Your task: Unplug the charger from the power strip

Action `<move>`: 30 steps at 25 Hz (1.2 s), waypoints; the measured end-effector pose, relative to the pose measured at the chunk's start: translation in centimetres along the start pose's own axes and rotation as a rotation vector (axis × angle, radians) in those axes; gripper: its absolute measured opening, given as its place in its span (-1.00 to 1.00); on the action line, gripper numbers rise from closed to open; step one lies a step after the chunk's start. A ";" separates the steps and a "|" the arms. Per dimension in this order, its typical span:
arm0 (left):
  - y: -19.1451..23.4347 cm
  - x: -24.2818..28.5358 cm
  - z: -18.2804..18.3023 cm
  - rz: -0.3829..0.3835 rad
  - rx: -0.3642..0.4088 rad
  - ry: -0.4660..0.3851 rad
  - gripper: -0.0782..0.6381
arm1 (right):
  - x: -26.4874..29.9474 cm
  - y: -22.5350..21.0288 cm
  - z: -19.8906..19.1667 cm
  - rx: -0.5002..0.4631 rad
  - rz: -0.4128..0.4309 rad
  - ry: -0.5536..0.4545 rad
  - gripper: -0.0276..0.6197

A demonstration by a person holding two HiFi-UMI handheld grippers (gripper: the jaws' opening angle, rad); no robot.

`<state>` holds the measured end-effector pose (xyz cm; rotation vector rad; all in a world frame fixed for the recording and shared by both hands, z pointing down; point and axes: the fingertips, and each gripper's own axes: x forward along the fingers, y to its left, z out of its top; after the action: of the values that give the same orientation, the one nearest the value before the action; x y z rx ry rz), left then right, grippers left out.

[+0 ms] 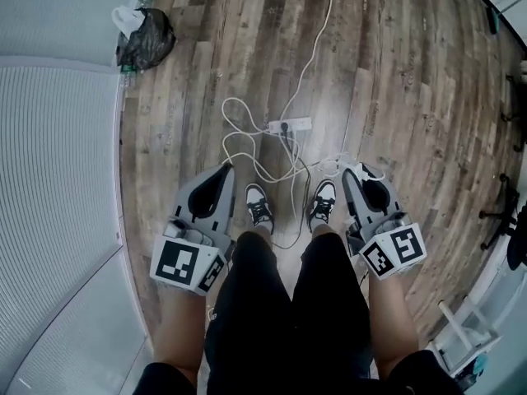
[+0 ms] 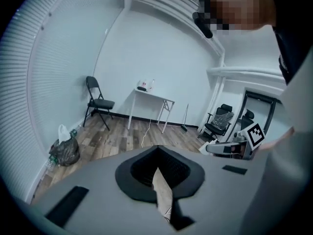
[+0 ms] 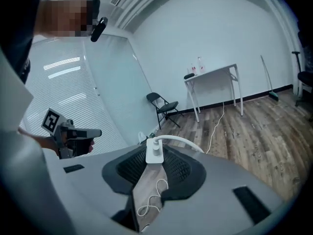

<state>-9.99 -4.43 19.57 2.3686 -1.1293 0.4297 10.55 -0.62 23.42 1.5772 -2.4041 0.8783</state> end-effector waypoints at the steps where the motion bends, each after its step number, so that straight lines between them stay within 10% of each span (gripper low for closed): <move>1: -0.6 -1.9 1.8 -0.014 0.014 -0.011 -0.73 | -1.4 1.5 1.8 -0.005 -0.015 -0.019 -0.58; 13: -6.4 -17.4 15.6 -0.134 0.129 -0.130 -0.73 | -15.0 16.4 19.2 -0.141 -0.053 -0.219 -0.58; 30: -27.1 -29.3 18.6 -0.178 0.211 -0.312 -0.73 | -36.4 21.1 19.3 -0.242 -0.011 -0.362 -0.58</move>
<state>-5.13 19.02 -17.40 2.7662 -1.0312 0.1237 12.02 23.98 -15.75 1.7723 -2.6081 0.2988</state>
